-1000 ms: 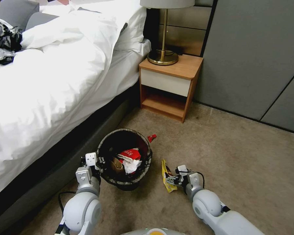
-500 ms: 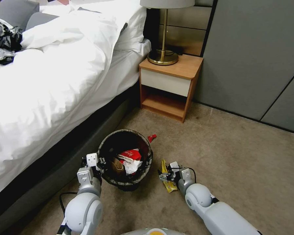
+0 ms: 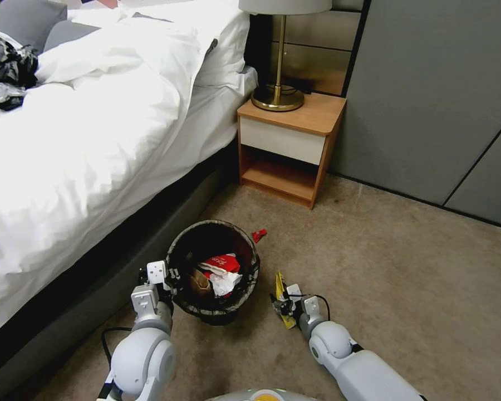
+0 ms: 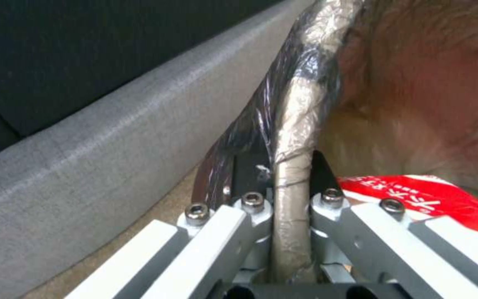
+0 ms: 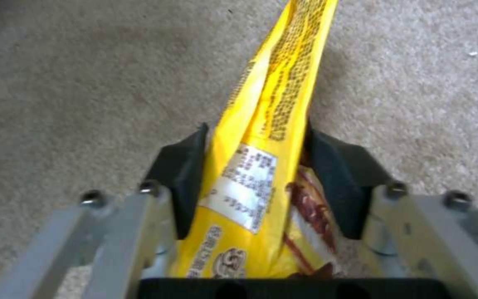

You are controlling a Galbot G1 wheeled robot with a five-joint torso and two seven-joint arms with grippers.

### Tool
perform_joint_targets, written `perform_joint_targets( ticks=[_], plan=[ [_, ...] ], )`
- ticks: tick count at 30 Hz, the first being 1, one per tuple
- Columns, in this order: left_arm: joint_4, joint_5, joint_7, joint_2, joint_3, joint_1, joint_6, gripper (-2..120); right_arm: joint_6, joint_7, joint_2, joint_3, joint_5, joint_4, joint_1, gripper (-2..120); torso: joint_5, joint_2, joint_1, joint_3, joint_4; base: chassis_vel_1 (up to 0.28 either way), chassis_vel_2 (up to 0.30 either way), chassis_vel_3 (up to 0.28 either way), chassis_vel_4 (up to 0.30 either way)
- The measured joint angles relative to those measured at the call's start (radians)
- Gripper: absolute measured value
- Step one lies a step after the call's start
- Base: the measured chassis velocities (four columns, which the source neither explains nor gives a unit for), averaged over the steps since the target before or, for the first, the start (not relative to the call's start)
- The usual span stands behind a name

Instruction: Pick up the trash bin, then pick up the garbage from the floor and place it into the trash bin.

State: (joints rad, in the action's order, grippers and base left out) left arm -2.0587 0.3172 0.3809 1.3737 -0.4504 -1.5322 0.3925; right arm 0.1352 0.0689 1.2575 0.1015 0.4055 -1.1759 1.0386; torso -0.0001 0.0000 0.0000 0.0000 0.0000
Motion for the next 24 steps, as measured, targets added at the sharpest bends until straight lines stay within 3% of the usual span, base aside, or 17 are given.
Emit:
perform_joint_targets(
  ticks=[10,12,24],
  plan=[
    [0.0,0.003,0.0,0.002,0.003,0.004,0.0,0,-0.016,-0.004,-0.006,-0.013,-0.003,0.005,-0.001,14,0.0,0.0,0.0,0.0,-0.0001,0.0,0.0,0.0,0.0],
    [0.0,0.003,0.001,0.002,0.003,0.004,0.0,0,-0.021,-0.005,-0.008,-0.016,-0.004,0.006,-0.002,2,0.0,0.0,0.0,0.0,0.0,0.0,0.0,0.0,0.0],
    [0.0,0.006,0.001,-0.003,0.001,0.007,0.0,0,-0.079,0.019,-0.005,-0.046,-0.019,-0.011,0.001,0,0.0,0.0,0.0,0.0,0.0001,0.0,0.0,0.0,0.0]
  ],
)
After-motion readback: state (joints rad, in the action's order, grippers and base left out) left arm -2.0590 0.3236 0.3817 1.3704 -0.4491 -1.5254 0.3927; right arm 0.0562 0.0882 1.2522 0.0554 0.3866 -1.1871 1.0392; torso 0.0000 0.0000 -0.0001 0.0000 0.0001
